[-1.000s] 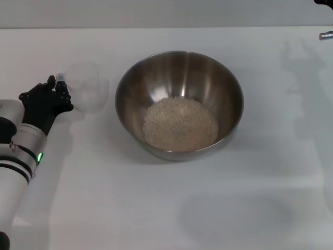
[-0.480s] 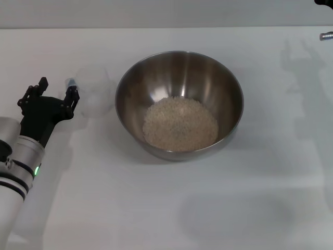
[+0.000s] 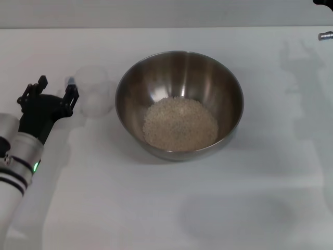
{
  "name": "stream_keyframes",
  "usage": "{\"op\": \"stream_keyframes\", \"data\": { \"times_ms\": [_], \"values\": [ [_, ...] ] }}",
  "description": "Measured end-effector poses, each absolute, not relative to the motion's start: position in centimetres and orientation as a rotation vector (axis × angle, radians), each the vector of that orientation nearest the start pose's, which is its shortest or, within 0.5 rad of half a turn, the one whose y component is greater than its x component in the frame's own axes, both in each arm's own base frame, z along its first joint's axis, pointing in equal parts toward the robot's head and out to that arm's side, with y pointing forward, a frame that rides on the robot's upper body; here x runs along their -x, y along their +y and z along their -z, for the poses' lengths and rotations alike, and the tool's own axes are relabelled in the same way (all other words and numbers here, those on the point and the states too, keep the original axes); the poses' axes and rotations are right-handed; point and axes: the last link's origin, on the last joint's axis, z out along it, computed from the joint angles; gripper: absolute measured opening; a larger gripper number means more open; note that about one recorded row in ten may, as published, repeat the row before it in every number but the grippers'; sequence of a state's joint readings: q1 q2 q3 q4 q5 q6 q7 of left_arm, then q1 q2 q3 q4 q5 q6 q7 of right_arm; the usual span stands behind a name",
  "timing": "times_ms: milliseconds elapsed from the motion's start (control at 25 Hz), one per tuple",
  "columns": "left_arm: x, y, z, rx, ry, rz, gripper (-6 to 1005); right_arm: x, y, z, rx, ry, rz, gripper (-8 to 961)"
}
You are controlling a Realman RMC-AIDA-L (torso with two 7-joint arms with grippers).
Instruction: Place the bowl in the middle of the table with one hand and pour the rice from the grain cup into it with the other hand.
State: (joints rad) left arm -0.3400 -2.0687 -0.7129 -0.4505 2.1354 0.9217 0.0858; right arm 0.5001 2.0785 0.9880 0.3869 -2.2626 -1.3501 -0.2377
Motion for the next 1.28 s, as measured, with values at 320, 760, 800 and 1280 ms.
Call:
{"op": "stream_keyframes", "data": {
  "times_ms": [320,760,800,1280],
  "values": [
    [31.4,30.6,6.8,1.728,-0.642,0.573,649,-23.9,36.4,-1.9,1.352,0.117,-0.835,375],
    [32.0,28.3,6.6,1.712,-0.629,0.603,649,-24.0,36.3,-2.0,1.351,0.117,-0.834,375],
    [31.8,28.3,6.6,1.722,-0.618,0.606,649,-23.9,36.4,-2.0,1.351,0.117,-0.835,375],
    [31.9,24.8,3.8,1.559,-0.505,0.752,649,-24.3,36.3,-2.1,1.342,0.123,-0.825,375]
  ]
}}
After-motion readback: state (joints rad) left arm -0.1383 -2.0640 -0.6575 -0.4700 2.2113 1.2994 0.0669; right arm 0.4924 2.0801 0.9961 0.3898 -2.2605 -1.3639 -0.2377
